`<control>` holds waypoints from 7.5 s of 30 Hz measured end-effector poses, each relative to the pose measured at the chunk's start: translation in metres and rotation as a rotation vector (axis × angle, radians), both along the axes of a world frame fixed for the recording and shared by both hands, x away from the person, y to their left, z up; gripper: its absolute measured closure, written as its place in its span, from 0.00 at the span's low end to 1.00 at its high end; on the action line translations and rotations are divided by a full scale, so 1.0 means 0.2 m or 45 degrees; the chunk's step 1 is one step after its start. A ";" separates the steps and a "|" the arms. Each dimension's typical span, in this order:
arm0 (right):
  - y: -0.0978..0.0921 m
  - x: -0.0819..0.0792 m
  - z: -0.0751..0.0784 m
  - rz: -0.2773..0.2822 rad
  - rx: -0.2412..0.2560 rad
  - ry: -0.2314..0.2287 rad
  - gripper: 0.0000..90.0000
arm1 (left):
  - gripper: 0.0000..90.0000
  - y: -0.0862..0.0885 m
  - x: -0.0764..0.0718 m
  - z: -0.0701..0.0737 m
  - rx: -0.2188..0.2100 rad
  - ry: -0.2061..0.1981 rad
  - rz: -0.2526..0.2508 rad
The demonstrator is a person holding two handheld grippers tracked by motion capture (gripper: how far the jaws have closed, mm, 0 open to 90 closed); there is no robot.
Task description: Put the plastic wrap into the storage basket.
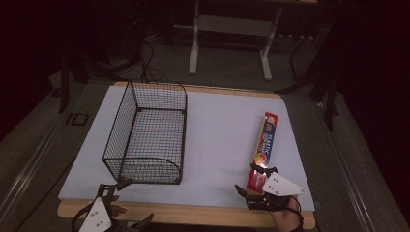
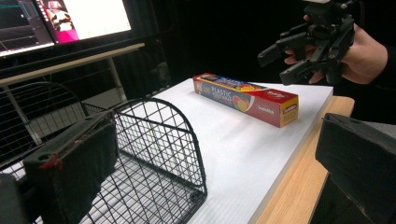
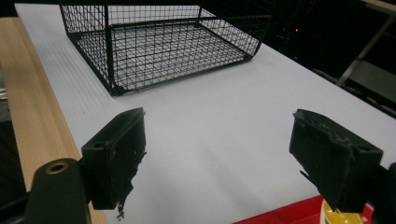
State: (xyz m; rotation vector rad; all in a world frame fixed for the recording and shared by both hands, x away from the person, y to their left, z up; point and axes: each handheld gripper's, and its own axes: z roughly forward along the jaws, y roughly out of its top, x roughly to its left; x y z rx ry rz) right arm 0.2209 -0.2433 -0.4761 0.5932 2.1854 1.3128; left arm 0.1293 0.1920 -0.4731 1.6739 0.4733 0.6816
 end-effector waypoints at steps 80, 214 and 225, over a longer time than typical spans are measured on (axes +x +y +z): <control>-0.03 0.60 0.20 -0.881 -0.116 0.449 0.11 | 0.00 -0.04 0.00 -0.01 0.020 -0.004 -0.062; 1.21 1.05 0.70 -0.656 -0.235 0.778 0.43 | 0.00 -0.03 0.00 -0.02 0.049 0.021 -0.086; 1.45 1.05 0.68 -0.534 -0.236 0.727 0.43 | 0.00 -0.03 0.00 -0.02 0.053 0.023 -0.083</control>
